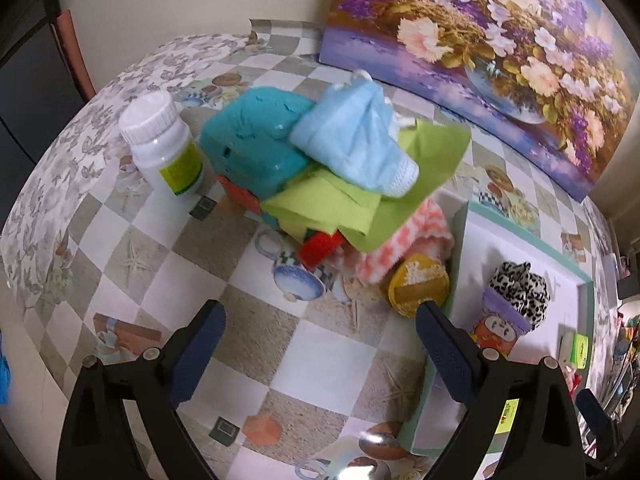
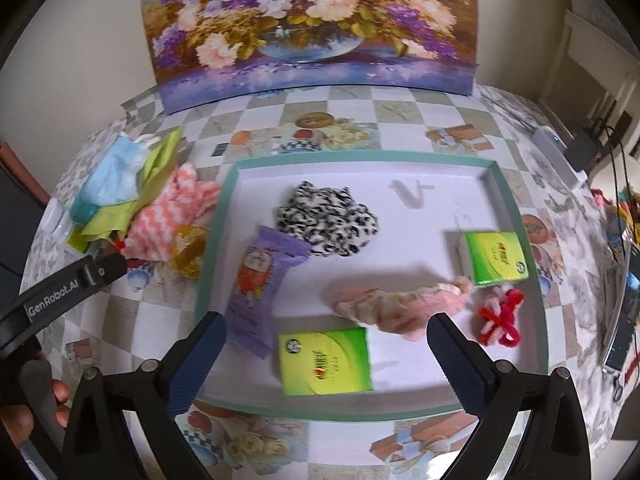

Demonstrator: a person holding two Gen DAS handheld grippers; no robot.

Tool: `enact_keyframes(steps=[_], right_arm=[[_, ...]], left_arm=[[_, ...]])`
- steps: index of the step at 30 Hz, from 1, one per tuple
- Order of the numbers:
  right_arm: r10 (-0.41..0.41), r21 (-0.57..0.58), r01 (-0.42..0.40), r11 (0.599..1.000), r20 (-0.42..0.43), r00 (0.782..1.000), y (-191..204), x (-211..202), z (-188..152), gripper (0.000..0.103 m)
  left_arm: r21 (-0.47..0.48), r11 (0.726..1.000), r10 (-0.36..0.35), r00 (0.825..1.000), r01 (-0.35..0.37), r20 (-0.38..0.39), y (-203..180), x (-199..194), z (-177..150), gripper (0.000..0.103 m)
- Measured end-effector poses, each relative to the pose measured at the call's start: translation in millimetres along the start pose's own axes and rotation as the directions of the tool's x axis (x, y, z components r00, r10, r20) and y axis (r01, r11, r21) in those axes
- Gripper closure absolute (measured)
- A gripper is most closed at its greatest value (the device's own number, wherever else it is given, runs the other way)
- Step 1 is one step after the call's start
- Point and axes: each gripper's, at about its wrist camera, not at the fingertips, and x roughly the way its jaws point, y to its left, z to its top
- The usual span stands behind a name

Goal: Organize soft objects
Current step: 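Move the left gripper to the blue face mask while the right gripper moves to the lime-green cloth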

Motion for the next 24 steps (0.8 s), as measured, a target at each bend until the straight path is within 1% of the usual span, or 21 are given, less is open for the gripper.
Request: enact_keyframes(steps=[5,9,12,15,19,24], right_arm=[[0.012,-0.016,-0.012,1.000,0.003,1.000,11.0,-4.2,9.7,0.001],[0.015,-0.020,-0.015,1.000,0.015,1.000,16.8,-7.6,21.8,0.001],[0.036,-0.027,-0.036,0.999,0.021,0.999,23.9,-9.5,31.8,0.001],[0.051,-0.059,-0.050,0.997,0.019,0.999,37.3,-7.7,40.5,0.001],[0.072,-0.093,-0.072,0.993,-0.002,0.997,56.6,1.7,50.9,0.001],[0.087,-0.129,-0.089,0.988,-0.024,0.996,78.9,14.1,65.0,0.001]], left_arm=[[0.004,1.000,-0.017,1.000,0.017,0.025,7.1,-6.8,11.6,0.007],[-0.022,0.999,-0.038,0.999,0.038,0.027,20.5,-9.9,24.2,0.007],[-0.035,0.998,-0.056,0.998,0.056,0.022,30.5,-10.0,34.0,0.007],[-0.052,0.996,-0.066,0.998,0.067,0.015,40.7,-7.0,43.2,0.007],[-0.107,0.990,-0.092,0.996,0.090,-0.006,55.9,2.7,54.9,0.007],[-0.140,0.986,-0.097,0.995,0.094,-0.014,67.0,13.6,69.4,0.007]])
